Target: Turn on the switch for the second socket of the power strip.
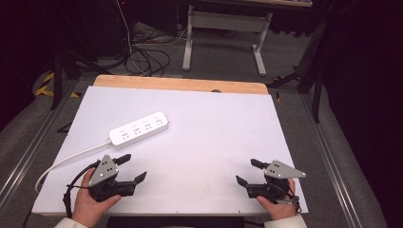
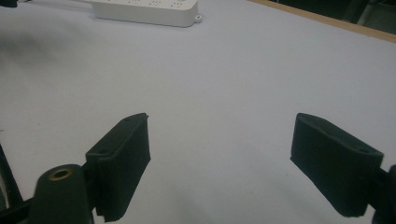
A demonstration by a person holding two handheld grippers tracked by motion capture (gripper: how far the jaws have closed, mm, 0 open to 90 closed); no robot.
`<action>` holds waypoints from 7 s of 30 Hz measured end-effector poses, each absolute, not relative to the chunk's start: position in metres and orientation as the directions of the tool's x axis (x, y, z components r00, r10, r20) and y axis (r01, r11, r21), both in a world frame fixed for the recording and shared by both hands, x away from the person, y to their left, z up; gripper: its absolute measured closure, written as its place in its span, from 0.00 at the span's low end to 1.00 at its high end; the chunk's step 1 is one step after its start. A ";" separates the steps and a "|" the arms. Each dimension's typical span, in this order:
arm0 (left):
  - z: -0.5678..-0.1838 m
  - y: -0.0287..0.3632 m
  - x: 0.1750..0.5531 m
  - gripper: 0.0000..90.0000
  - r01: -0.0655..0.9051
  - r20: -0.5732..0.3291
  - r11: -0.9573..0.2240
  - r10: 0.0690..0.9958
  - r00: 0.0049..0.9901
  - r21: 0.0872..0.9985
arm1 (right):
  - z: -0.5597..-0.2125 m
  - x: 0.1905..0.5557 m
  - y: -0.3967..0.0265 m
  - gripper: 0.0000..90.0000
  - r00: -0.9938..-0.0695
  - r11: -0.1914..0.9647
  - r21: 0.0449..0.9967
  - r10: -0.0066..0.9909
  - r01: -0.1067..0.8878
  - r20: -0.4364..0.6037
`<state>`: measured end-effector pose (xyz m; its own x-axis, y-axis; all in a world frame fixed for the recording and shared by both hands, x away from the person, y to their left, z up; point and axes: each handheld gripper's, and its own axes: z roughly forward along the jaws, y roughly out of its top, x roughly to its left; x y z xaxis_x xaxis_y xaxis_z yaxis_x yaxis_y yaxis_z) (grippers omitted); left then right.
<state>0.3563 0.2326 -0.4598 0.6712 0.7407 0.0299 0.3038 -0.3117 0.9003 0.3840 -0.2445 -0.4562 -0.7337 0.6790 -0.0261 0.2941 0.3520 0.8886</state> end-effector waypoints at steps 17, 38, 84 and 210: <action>-0.457 0.234 0.356 0.25 0.311 0.030 -0.312 0.748 0.664 0.898 | -0.457 0.385 -0.243 0.23 -0.739 0.362 0.886 0.673 0.291 -0.032; -0.442 0.240 0.361 0.33 0.371 -0.013 -0.297 0.766 0.643 0.880 | -0.458 0.385 -0.243 0.23 -0.739 0.363 0.884 0.673 0.295 -0.029; -0.383 0.241 0.434 0.56 0.398 0.045 -0.363 0.784 0.619 0.843 | -0.459 0.386 -0.242 0.24 -0.747 0.360 0.884 0.665 0.297 -0.020; -0.467 0.247 0.526 1.00 0.584 0.068 -0.311 0.914 0.400 0.750 | -0.461 0.386 -0.242 0.24 -0.763 0.381 0.878 0.646 0.290 -0.028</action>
